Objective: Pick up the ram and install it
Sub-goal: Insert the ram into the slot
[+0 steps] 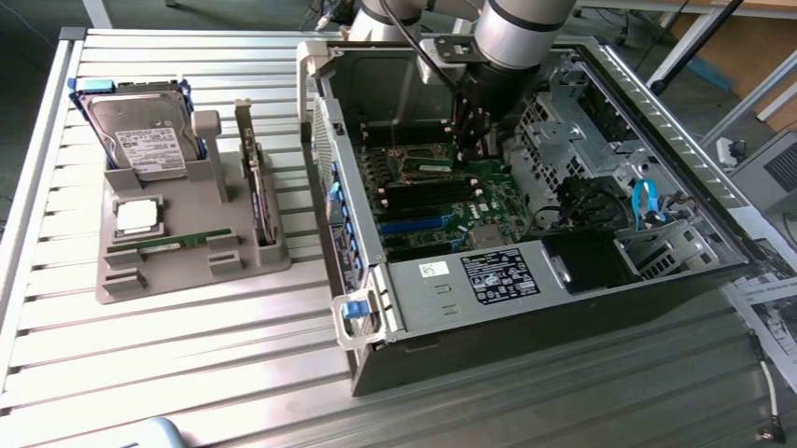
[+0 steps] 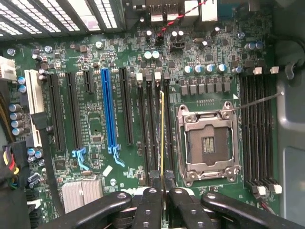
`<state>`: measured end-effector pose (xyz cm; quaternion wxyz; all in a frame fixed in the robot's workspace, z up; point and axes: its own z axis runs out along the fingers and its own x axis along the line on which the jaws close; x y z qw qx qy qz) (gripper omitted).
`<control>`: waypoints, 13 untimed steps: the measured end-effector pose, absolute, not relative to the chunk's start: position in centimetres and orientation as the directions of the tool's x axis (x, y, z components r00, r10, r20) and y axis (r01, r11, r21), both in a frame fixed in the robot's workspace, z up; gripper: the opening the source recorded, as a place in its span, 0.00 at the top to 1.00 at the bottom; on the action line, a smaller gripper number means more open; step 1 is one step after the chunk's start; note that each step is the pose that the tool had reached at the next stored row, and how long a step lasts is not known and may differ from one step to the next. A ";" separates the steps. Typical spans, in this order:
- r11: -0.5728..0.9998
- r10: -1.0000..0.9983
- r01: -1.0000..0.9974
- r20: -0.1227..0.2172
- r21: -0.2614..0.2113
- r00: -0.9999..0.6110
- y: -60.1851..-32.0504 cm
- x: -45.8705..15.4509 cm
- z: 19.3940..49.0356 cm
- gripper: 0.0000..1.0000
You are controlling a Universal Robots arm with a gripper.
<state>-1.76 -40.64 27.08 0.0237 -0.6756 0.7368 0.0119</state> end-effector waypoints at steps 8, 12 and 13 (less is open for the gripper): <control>0.066 -0.997 -0.998 -0.051 -0.014 -0.065 -41.1 -2.0 26.7 0.87; 0.020 -0.999 -1.000 -0.051 -0.015 -0.019 -41.2 -2.1 26.5 0.87; 0.020 -0.999 -1.000 -0.051 -0.015 -0.019 -41.2 -2.2 26.5 0.87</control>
